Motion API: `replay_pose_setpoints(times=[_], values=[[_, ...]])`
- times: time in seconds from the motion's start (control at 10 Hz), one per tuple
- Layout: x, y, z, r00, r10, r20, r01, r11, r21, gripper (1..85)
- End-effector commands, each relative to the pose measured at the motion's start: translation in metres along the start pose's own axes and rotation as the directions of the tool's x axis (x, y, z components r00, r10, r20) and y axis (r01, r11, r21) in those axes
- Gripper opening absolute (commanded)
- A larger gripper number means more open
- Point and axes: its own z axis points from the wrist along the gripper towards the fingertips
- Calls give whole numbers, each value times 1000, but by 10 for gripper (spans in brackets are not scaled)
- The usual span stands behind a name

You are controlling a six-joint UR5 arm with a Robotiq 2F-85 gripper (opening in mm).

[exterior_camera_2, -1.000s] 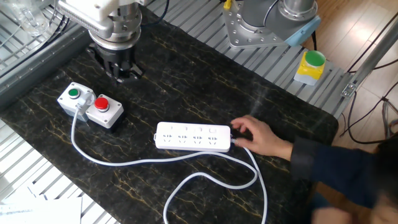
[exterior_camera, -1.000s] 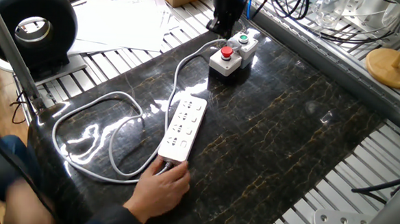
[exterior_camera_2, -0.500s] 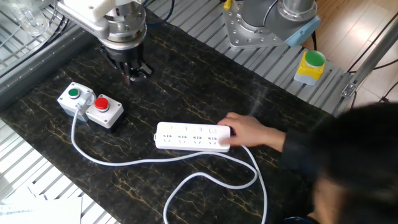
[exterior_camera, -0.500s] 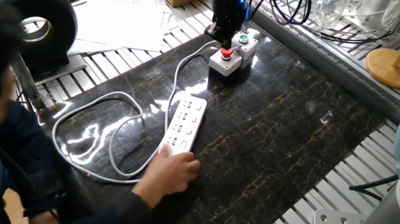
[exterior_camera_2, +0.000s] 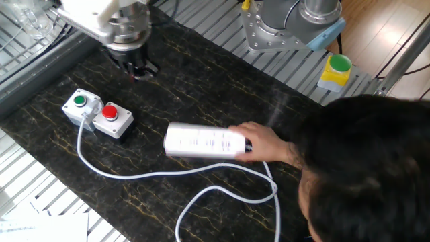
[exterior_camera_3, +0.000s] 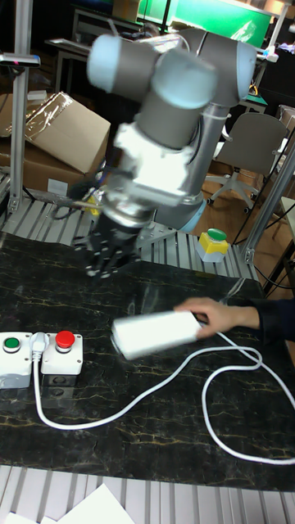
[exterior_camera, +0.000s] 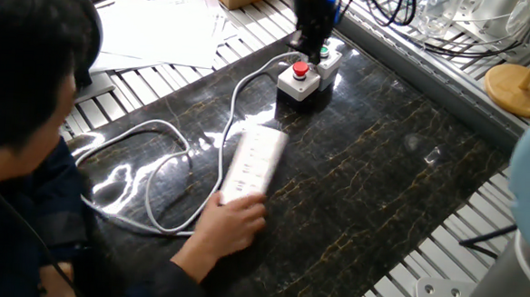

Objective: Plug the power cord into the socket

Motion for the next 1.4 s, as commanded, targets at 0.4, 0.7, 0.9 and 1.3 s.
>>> replay_pose_setpoints(times=[0.4, 0.7, 0.9, 1.3], values=[[5, -41, 41, 998, 31, 59, -31, 999, 11, 17], [3, -51, 41, 994, 80, 68, -83, 996, 43, 17], [7, -45, 41, 995, 90, 52, -92, 996, 20, 17], [24, -45, 41, 995, 96, -11, -96, 995, 28, 17]])
